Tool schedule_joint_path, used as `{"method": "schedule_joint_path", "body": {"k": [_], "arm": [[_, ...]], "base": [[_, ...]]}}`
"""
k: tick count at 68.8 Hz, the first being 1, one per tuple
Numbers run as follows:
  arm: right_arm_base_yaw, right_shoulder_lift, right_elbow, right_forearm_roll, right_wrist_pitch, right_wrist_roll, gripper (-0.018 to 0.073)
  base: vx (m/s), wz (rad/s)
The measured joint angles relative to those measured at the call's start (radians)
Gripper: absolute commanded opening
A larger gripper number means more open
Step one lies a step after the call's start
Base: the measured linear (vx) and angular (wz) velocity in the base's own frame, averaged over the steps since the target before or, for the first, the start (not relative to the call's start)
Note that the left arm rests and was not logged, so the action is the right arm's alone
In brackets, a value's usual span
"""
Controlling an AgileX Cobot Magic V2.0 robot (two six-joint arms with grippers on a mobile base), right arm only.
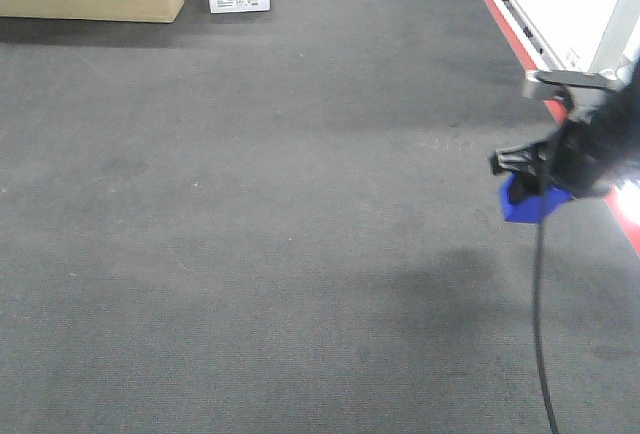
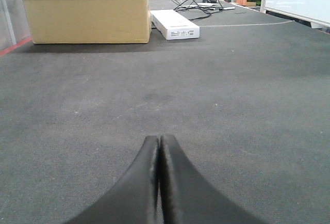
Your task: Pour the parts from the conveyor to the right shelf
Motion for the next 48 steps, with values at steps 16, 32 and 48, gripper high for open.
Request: {"method": "schedule_joint_path", "body": {"k": [16,32,48], "arm": [[0.0,-0.405,0.326,0.001,-0.206,-0.02,-0.0006],[0.0,-0.853,0.541,-0.002,-0.305,-0.022,-0.0006],[0.0,-1.294,0.741,-0.037,-0.339,-0.022,-0.0006]], "base": [[0.0,0.0],[0.0,0.0],[0.0,0.0]]}}
